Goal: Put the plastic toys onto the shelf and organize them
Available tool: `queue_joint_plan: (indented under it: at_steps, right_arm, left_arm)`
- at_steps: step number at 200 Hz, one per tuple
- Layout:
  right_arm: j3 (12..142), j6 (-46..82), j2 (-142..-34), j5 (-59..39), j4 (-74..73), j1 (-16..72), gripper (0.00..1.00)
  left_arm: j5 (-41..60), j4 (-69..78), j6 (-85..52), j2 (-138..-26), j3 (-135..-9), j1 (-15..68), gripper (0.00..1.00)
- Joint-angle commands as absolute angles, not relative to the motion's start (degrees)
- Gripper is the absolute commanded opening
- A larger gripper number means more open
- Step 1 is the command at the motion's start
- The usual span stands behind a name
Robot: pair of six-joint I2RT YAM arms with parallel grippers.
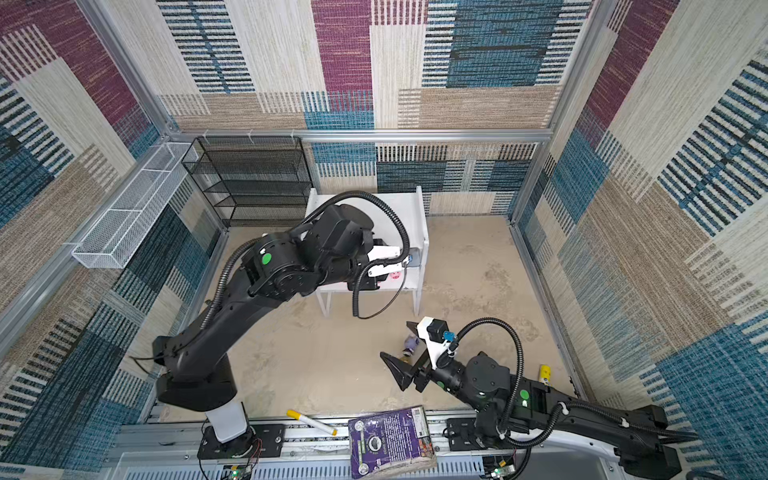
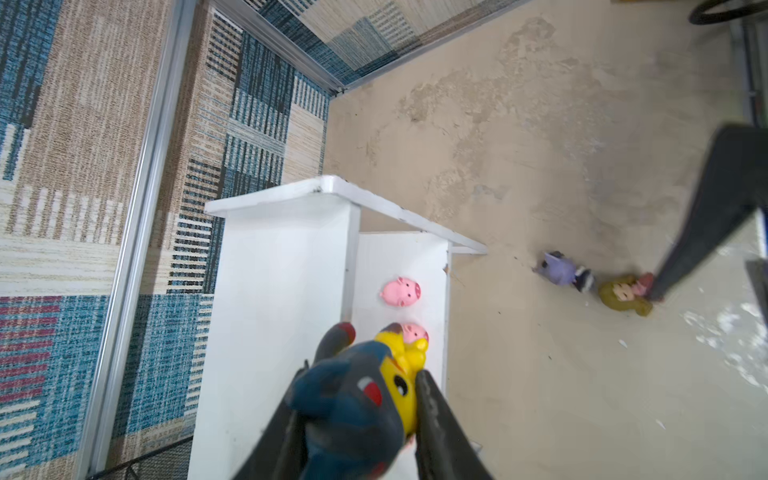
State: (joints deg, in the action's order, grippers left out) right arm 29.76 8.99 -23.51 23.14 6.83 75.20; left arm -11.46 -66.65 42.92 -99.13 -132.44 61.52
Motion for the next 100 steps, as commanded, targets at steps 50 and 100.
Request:
queue_joint_plan:
  at_steps: [50, 100]
  right_arm:
    - [44.7, 0.3, -36.5, 16.4, 9.8, 75.2, 0.94]
    - [47.4, -2.2, -42.6, 11.1, 8.8, 75.2, 0.82]
  left_arm:
    - [0.3, -73.1, 32.3, -83.8, -118.1, 68.8, 0.06]
    - [3.8, -75.1, 30.0, -80.2, -115.1, 70.5, 0.07]
